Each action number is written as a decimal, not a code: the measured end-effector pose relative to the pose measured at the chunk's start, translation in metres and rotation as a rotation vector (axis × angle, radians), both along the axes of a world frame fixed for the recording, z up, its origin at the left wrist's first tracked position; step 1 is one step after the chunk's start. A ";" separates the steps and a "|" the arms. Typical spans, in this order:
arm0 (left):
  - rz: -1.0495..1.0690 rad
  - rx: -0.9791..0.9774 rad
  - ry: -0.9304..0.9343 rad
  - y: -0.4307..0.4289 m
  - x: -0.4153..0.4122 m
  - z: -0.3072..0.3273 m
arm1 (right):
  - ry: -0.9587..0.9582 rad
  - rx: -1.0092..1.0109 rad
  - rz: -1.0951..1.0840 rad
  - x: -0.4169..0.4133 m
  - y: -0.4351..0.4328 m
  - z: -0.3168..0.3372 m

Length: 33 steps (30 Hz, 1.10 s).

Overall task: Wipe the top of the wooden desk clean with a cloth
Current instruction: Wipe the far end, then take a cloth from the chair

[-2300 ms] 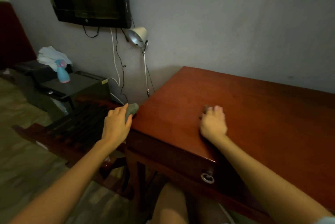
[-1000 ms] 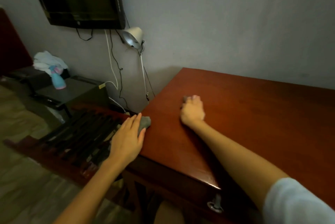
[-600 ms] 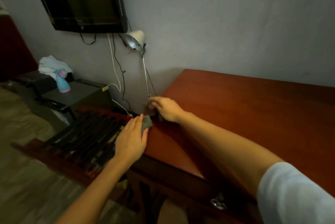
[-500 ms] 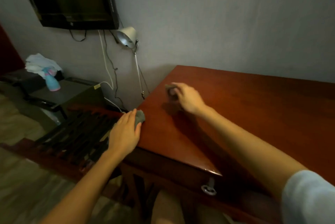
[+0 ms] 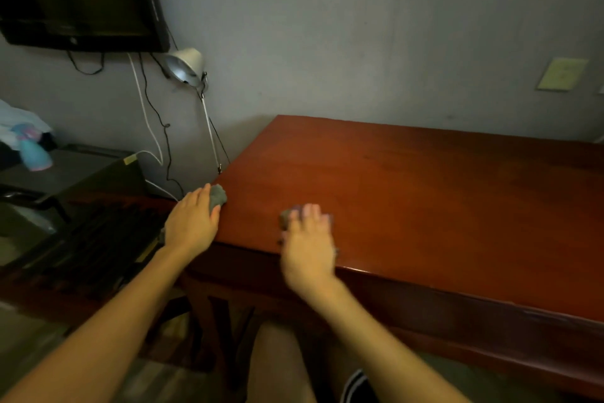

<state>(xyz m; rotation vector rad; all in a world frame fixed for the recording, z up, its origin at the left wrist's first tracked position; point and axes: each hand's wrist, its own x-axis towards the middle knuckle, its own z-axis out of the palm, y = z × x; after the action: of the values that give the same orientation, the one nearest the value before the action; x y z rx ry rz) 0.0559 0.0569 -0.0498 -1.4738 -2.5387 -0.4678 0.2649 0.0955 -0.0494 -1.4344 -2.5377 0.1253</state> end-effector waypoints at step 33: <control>0.056 -0.204 -0.051 0.075 -0.017 0.010 | -0.073 -0.078 -0.040 -0.086 0.252 0.012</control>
<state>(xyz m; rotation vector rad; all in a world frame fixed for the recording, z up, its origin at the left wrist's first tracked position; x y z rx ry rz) 0.0388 0.1322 -0.0398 -1.4669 -2.7299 -0.2464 0.1789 0.3476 -0.0378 -1.5449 -2.5865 0.1702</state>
